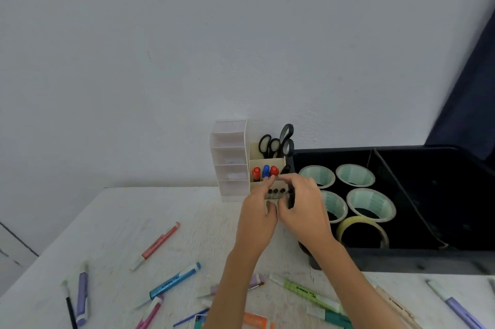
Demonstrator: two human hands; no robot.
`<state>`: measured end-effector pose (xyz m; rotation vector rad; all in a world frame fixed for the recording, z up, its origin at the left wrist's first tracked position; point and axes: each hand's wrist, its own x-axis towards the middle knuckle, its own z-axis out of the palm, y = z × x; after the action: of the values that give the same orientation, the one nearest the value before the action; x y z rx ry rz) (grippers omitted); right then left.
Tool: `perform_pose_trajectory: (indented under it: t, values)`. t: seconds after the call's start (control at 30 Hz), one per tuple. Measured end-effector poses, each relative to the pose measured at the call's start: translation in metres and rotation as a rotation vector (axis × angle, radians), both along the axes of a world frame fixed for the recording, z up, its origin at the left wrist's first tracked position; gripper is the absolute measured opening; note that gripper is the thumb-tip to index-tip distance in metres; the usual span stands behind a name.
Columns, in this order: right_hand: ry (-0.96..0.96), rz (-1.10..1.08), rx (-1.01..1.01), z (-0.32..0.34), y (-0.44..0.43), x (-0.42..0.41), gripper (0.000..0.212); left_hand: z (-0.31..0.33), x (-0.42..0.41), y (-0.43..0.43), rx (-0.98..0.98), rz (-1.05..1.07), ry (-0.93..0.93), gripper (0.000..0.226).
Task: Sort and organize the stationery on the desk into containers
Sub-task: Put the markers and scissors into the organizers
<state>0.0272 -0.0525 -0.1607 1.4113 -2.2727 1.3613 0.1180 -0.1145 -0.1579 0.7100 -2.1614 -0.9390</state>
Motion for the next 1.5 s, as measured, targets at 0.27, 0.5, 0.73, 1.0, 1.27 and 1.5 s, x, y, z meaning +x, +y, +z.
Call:
perform_pose_trajectory:
  t: [0.27,0.5,0.73,1.0,1.27,1.5]
  values:
    - [-0.097,-0.114,-0.222,0.011,0.056,0.017,0.03,0.024,0.012,0.057,0.018,0.04,0.289,0.038]
    - [-0.181,-0.347,-0.329,0.0,0.139,0.012,0.03,0.01,-0.001,0.124,0.09,-0.128,0.351,0.031]
    - [-0.206,-0.759,-0.213,-0.039,0.218,-0.011,0.029,-0.018,-0.017,0.177,0.181,-0.298,0.233,0.029]
    - [-0.219,-0.914,0.461,-0.077,0.278,-0.022,0.026,-0.047,-0.027,0.197,0.228,-0.348,0.017,0.024]
    - [-0.377,-0.808,0.077,-0.07,0.294,-0.02,0.015,-0.056,-0.04,0.212,0.228,-0.362,-0.065,0.026]
    - [-0.682,-0.696,-0.489,-0.039,0.341,-0.019,0.016,-0.058,-0.074,0.24,-0.122,-0.573,-0.269,0.034]
